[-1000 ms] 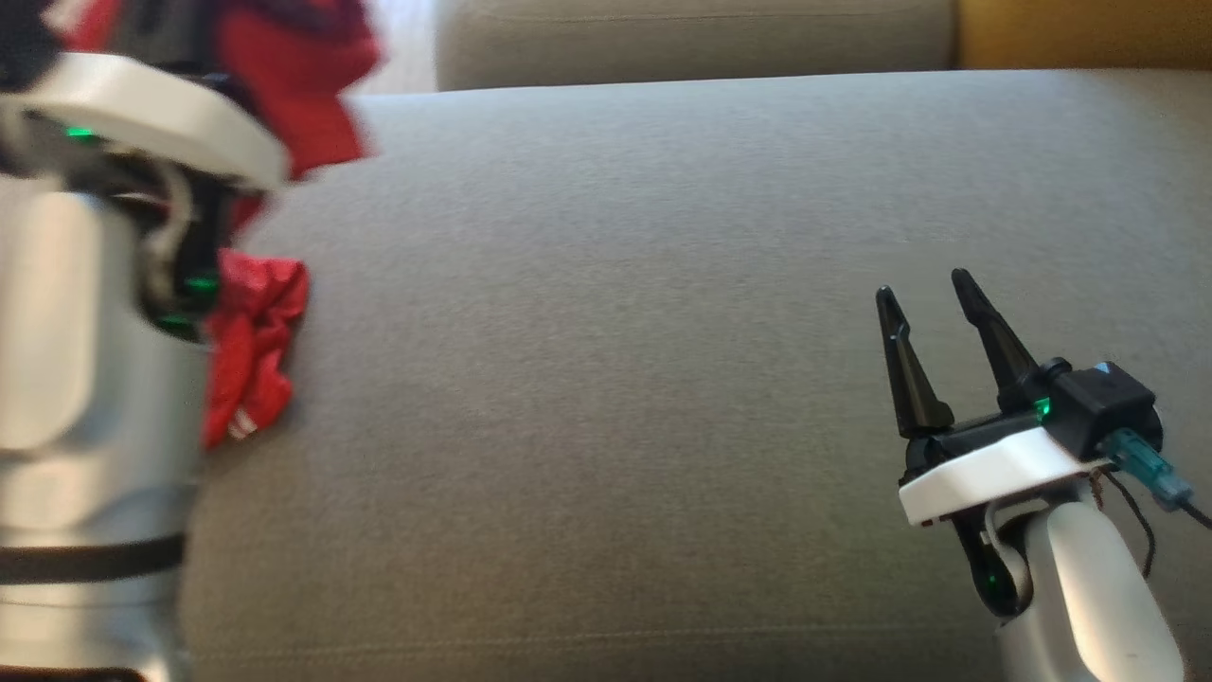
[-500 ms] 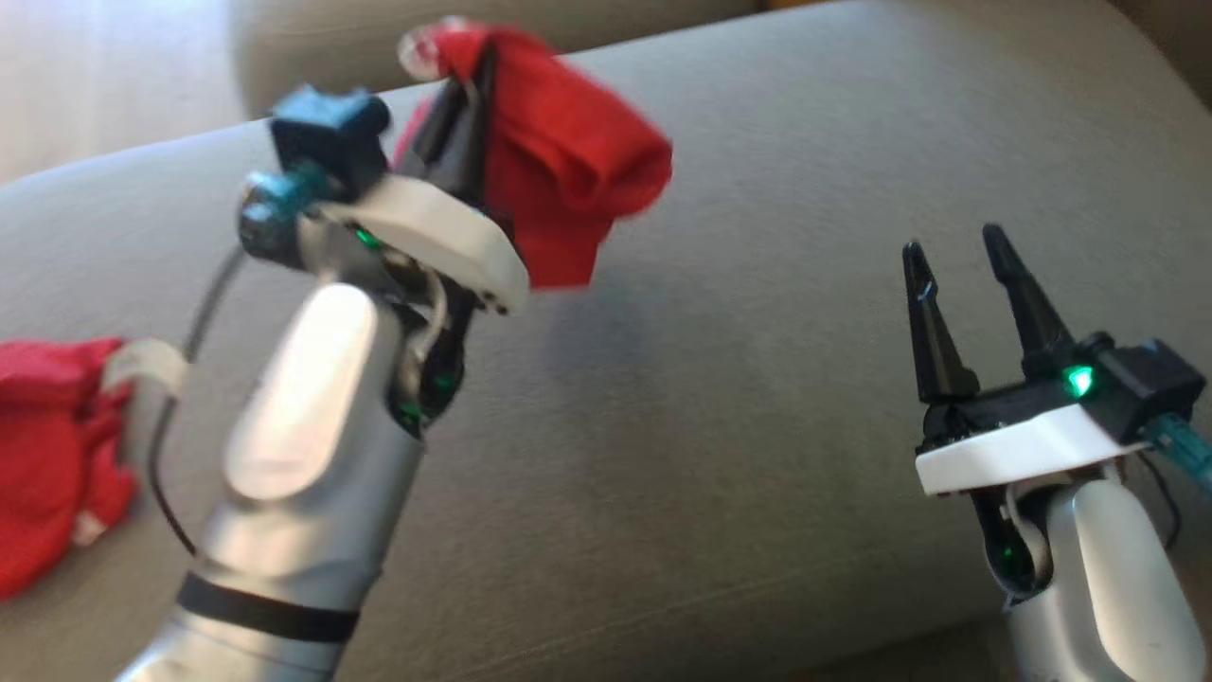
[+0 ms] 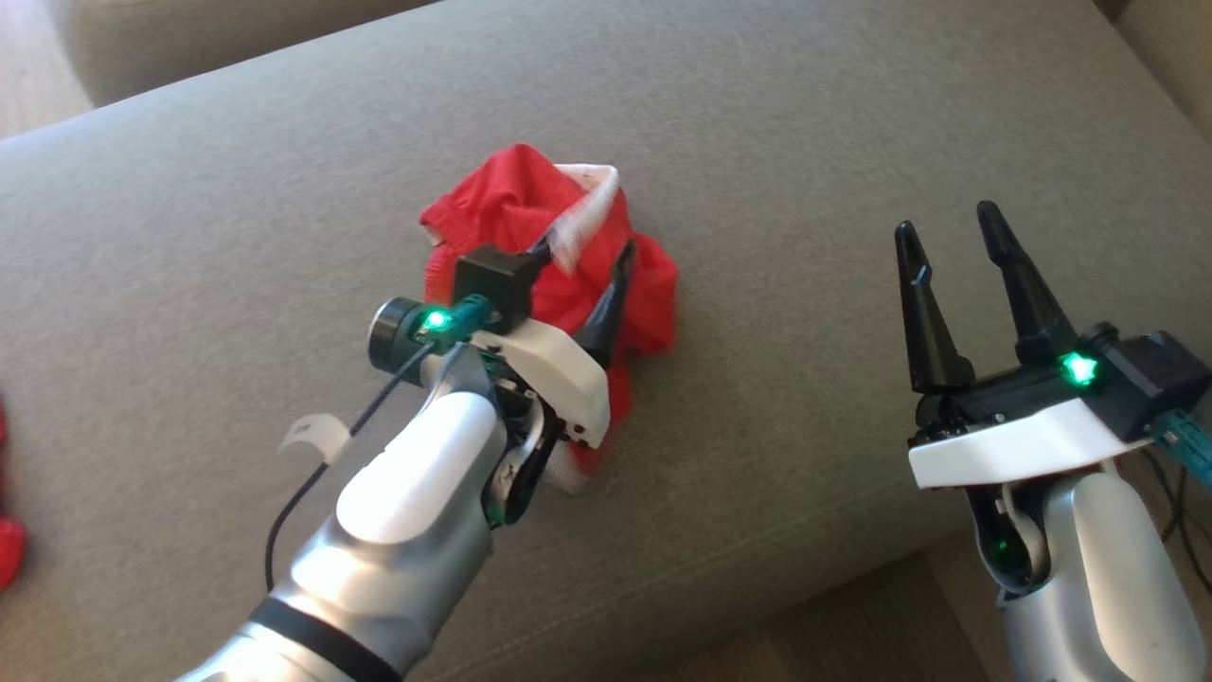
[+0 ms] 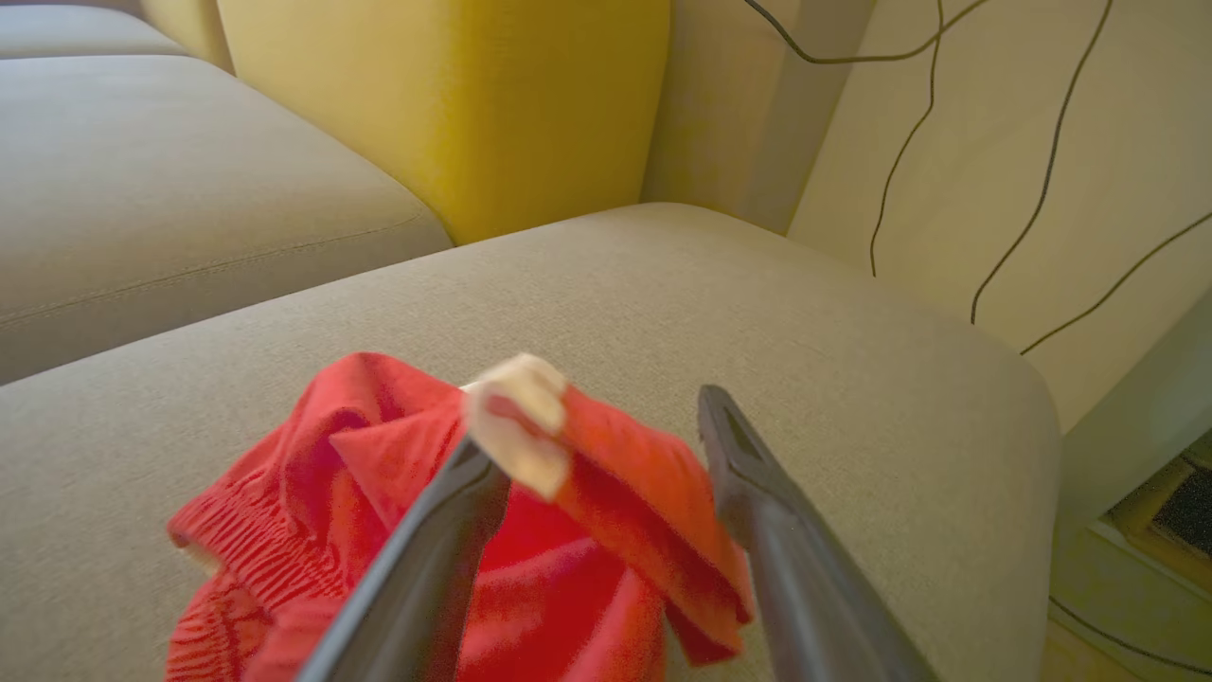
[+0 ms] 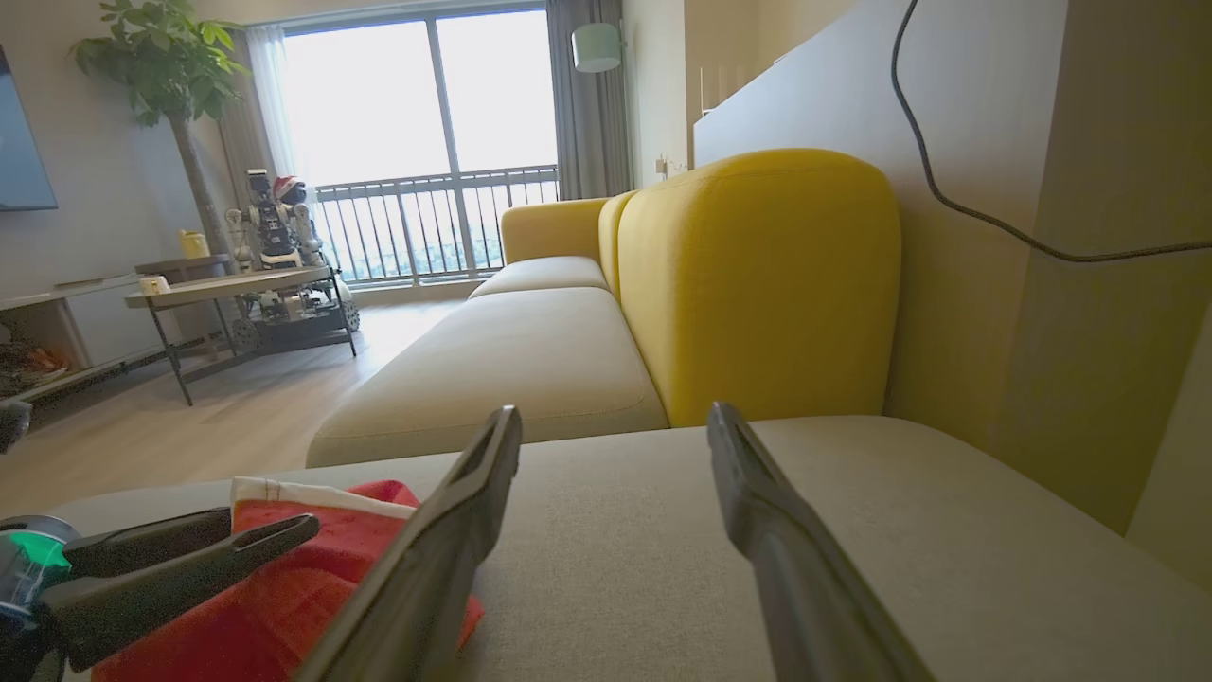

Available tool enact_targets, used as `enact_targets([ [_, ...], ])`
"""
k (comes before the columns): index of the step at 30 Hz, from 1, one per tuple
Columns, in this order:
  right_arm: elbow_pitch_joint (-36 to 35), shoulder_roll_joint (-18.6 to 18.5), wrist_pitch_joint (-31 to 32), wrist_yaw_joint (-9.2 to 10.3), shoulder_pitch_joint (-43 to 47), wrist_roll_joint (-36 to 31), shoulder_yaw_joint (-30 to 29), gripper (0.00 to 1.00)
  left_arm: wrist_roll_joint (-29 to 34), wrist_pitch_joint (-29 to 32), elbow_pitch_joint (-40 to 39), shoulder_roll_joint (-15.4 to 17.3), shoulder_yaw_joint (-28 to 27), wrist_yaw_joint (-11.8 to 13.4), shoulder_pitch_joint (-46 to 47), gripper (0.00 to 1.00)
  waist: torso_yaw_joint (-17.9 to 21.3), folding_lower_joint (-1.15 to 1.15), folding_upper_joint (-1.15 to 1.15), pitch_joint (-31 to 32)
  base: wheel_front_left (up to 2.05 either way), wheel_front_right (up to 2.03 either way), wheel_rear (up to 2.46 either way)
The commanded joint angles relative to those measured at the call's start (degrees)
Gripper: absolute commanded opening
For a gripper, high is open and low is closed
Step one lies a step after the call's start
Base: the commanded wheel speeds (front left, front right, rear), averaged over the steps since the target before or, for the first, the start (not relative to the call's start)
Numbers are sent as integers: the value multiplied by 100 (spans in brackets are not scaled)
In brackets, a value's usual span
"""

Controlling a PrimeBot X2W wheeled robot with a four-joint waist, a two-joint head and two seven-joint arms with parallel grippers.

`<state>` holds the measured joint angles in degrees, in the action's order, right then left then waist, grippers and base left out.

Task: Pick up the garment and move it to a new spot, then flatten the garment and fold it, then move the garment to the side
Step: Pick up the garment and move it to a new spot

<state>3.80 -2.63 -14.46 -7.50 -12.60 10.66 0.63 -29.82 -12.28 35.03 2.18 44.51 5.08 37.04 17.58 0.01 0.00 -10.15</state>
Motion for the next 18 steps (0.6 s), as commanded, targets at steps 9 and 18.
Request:
enact_targets([
  [9,-42,-25,-53,1,2,-312,-54,100,34,-255,-560,615,-622,164,137,100,-1069,-1,0,519,0,0,0],
  [18,245,-25,-53,1,279,-613,-48,100,452,-270,-1819,1657,-851,543,-1281,100,-1888,-1,0,936,0,0,0],
])
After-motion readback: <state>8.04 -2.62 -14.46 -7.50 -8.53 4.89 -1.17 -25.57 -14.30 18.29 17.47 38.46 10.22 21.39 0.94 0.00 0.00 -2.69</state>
